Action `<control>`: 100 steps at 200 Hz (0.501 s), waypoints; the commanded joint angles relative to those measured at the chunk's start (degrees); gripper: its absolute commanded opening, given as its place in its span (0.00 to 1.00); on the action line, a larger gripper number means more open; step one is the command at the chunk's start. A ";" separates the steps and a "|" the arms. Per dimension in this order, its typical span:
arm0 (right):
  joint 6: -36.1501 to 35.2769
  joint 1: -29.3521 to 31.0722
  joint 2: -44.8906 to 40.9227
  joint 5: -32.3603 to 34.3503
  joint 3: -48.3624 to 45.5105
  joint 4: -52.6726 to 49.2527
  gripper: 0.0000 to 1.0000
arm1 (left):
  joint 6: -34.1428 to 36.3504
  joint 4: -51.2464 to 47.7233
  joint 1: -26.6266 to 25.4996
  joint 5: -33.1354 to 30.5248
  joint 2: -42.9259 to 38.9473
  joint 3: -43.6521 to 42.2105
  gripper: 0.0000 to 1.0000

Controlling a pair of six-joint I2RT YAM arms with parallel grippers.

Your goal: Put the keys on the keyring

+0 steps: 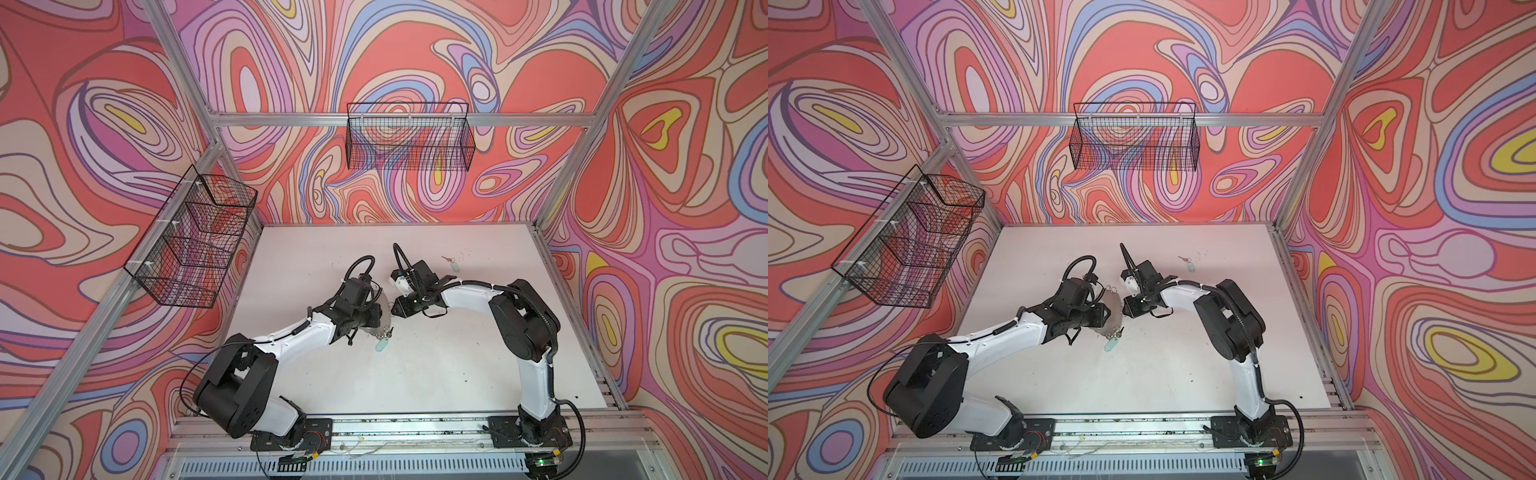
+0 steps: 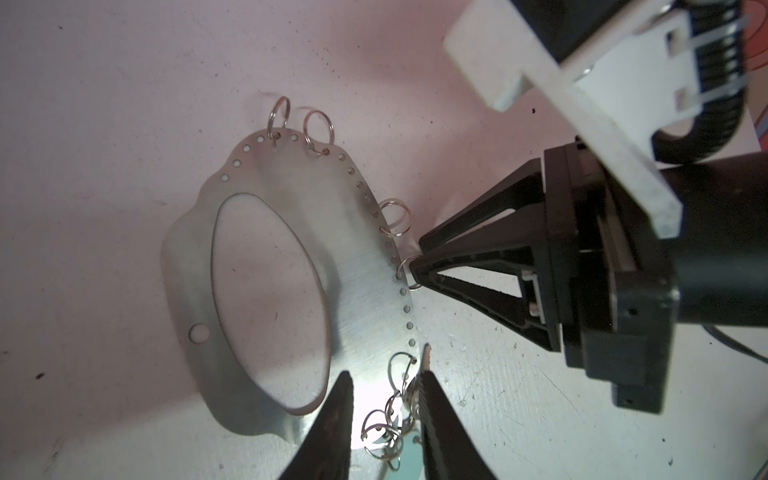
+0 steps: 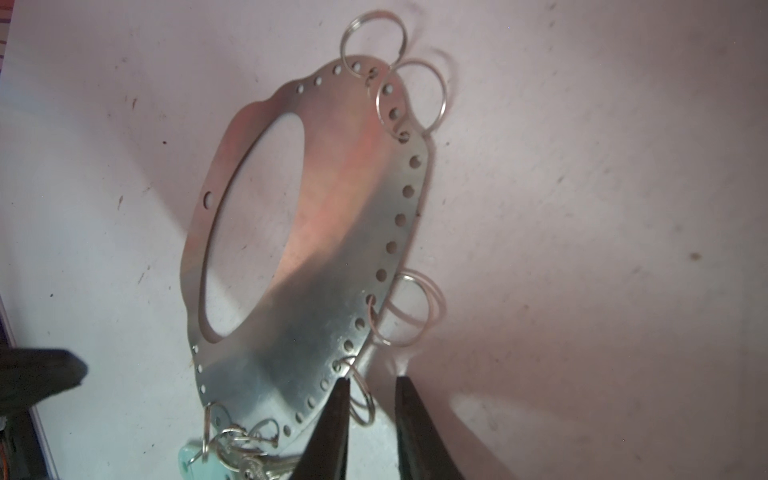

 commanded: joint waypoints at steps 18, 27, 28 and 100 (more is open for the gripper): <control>-1.28 0.33 2.20 1.43 1.77 -1.75 0.18 | -0.62 0.65 0.00 0.12 -1.41 -0.83 0.31; -1.30 0.33 2.29 1.16 1.99 -1.83 0.18 | -0.62 0.71 0.00 0.33 -1.42 -0.83 0.31; -1.29 0.29 2.29 1.15 2.01 -1.85 0.18 | -0.62 0.68 0.00 0.33 -1.42 -0.83 0.31; -1.98 0.68 2.25 1.02 2.06 -2.04 0.01 | -0.64 0.56 0.00 0.75 -1.59 -0.66 0.32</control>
